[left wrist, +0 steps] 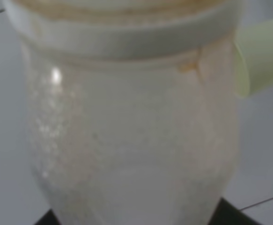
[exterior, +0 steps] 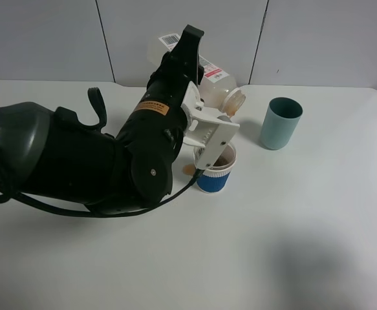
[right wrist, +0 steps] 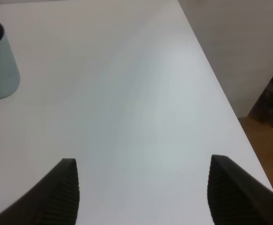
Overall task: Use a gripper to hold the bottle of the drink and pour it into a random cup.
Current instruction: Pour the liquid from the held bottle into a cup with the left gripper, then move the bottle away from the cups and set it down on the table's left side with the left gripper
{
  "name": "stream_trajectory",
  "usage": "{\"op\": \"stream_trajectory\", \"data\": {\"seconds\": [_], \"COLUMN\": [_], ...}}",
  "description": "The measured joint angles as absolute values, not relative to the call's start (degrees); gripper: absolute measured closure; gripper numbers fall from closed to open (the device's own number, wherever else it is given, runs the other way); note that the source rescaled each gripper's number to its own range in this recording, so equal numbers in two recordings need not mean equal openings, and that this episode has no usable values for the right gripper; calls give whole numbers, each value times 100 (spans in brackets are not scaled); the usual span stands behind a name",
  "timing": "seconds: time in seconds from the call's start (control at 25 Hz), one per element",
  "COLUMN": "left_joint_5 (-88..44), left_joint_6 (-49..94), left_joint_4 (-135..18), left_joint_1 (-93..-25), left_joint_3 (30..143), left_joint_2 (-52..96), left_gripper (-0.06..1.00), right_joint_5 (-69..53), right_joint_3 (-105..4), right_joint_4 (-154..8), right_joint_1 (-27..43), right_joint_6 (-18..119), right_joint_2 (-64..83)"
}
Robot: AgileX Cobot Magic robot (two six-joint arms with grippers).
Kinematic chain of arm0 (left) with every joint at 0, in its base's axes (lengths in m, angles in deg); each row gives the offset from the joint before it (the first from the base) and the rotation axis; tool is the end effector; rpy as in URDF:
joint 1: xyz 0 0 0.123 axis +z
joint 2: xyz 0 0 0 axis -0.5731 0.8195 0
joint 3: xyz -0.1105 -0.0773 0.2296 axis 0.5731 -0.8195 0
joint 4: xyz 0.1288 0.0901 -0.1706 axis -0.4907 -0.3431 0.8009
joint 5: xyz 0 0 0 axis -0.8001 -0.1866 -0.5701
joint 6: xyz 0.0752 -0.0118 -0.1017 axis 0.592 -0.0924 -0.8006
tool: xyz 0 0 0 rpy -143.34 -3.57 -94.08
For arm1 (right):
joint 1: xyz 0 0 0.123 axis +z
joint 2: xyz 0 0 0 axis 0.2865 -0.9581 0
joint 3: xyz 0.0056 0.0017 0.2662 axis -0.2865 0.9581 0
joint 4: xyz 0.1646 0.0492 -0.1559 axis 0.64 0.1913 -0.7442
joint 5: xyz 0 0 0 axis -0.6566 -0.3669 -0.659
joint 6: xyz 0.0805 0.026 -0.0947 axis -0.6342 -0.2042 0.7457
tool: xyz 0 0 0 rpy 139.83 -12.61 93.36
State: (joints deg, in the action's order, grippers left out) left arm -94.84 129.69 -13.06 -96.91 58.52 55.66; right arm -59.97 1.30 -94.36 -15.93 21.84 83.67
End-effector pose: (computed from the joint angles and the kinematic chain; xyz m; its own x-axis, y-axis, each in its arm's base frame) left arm 0.2568 -0.2653 0.2050 0.1334 0.9394 0.3158 -0.0752 -0.3081 0.9484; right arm 0.0255 -0.0261 0.2536 -0.4382 -0.0230 -0.8986 0.1670 0.9802 -0.1065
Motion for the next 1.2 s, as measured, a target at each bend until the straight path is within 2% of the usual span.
{"op": "stream_trajectory", "data": {"seconds": [0.32, 0.6, 0.96, 1.2], "left_joint_5": [-9484, -9353, -7148, -6249], "left_joint_6": [12858, 11808, 10389, 9536], "left_joint_4": [-1314, -798, -395, -677], "left_joint_1": [-9691, -9691, -9198, -8785], "left_joint_3": [5852, 5852, 5852, 5852], "left_joint_2": [5566, 5537, 4768, 4311], "left_gripper": [90, 90, 90, 90], "right_joint_5": [-5997, -5997, -5997, -5997], "right_joint_3": [130, 130, 130, 130], "right_joint_4": [-9436, -9436, -9436, -9436], "right_joint_1": [-1593, -1593, -1593, -1593], "right_joint_6": [2184, 2184, 2184, 2184], "right_joint_2": [8367, 8367, 8367, 8367]}}
